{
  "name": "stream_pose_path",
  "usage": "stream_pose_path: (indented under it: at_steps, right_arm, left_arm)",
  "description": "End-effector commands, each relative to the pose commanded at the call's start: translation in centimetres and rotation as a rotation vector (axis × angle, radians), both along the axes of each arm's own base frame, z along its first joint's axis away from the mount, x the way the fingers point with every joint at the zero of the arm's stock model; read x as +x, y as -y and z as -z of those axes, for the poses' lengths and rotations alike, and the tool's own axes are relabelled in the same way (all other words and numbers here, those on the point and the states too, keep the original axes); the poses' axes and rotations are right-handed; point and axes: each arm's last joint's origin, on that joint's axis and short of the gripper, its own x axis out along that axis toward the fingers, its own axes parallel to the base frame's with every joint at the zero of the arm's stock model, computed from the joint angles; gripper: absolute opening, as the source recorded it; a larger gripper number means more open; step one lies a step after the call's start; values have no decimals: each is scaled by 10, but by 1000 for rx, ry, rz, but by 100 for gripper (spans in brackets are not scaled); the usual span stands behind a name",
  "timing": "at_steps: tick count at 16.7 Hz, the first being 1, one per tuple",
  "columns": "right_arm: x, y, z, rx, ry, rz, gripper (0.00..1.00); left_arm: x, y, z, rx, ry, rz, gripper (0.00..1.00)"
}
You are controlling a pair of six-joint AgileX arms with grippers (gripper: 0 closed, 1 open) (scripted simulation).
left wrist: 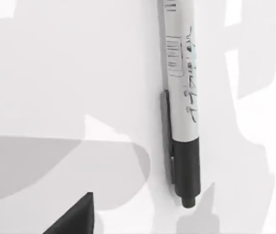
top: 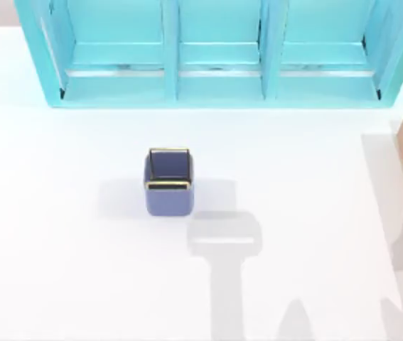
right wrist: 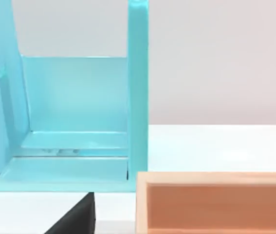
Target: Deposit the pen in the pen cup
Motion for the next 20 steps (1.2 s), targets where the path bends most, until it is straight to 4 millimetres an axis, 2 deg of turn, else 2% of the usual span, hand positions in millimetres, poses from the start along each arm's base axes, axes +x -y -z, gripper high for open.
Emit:
stream_pose_path:
  at_steps: [2, 4, 10, 12, 17, 20]
  right_arm:
    - [0, 0, 0, 0, 0, 0, 100]
    - [0, 0, 0, 0, 0, 0, 100]
    - [0, 0, 0, 0, 0, 0, 100]
    - [0, 0, 0, 0, 0, 0, 100]
    - [0, 0, 0, 0, 0, 0, 100]
    - [0, 0, 0, 0, 0, 0, 100]
  left_arm:
    - [-3, -18, 6, -49, -2, -43, 100]
    - [-4, -25, 8, -68, 0, -62, 100]
    - [-1, -24, 12, -67, -1, -60, 100]
    - [7, -22, 23, -68, 0, -60, 100]
    - [36, -7, 72, -62, 7, -64, 100]
    - [46, 2, 88, -67, 1, -62, 100]
